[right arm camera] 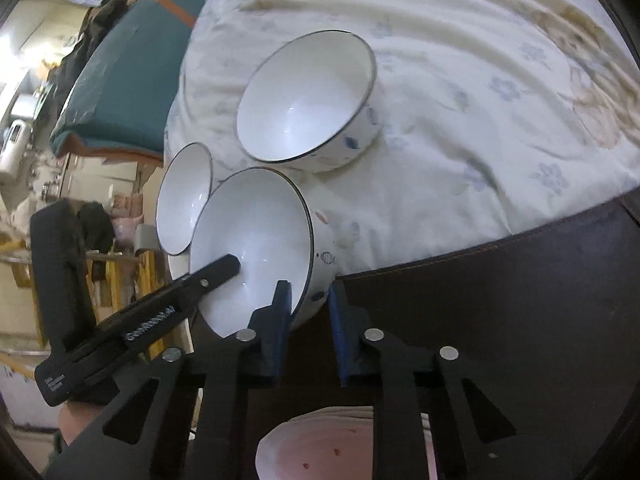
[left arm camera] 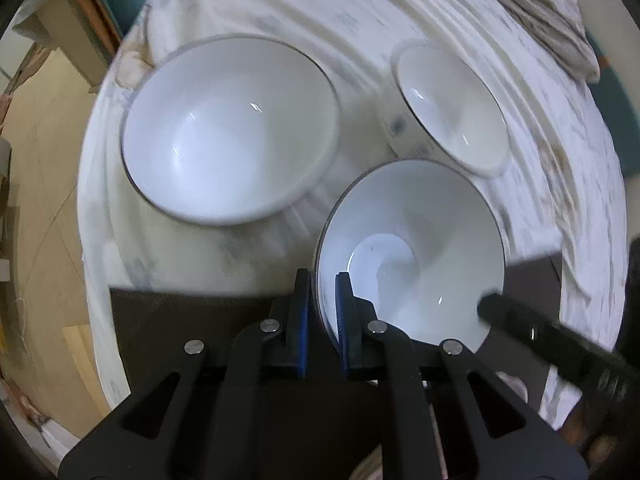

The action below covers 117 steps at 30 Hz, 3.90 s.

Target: Organize plates and bowls

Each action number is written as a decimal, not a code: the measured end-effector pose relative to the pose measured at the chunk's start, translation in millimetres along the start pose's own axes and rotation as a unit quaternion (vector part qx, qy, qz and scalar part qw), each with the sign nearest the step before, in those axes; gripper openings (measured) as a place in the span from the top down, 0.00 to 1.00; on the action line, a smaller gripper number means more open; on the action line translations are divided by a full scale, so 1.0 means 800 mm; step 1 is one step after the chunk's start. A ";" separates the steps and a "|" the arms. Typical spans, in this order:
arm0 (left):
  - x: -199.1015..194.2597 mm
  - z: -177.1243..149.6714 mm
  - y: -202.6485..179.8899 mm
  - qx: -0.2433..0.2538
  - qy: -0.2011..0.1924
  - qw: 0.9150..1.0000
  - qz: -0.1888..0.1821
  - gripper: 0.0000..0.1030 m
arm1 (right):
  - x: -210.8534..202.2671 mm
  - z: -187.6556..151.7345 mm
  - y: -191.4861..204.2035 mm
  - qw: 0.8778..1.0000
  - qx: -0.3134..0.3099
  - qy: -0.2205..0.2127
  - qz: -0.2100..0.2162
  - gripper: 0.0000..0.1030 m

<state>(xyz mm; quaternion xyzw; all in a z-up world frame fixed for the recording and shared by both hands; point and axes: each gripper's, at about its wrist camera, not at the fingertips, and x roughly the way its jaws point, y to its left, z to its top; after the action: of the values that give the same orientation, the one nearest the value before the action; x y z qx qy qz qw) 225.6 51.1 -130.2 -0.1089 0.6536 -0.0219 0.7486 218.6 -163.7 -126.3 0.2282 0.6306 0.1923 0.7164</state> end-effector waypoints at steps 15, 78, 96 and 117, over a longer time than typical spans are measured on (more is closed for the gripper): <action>0.006 -0.020 -0.027 0.027 0.017 0.999 0.000 0.88 | -0.014 -0.008 -0.044 0.999 0.027 0.015 -0.034 0.81; -0.058 -0.203 -0.116 0.139 0.032 0.990 -0.013 0.94 | -0.116 -0.214 -0.069 0.998 -0.002 0.009 -0.065 0.85; -0.057 -0.182 -0.107 0.118 0.019 0.993 -0.017 0.94 | -0.102 -0.201 -0.076 0.998 0.013 0.014 -0.054 0.86; -0.064 -0.183 -0.101 0.115 -0.021 0.993 0.001 0.39 | -0.104 -0.192 -0.069 0.998 0.000 -0.004 -0.057 0.82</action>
<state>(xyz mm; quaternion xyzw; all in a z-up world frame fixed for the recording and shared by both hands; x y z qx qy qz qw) 83.2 -38.5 -82.3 -0.0221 0.6312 -0.0936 0.7696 54.7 -242.7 -105.0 0.1927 0.6398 0.1497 0.7288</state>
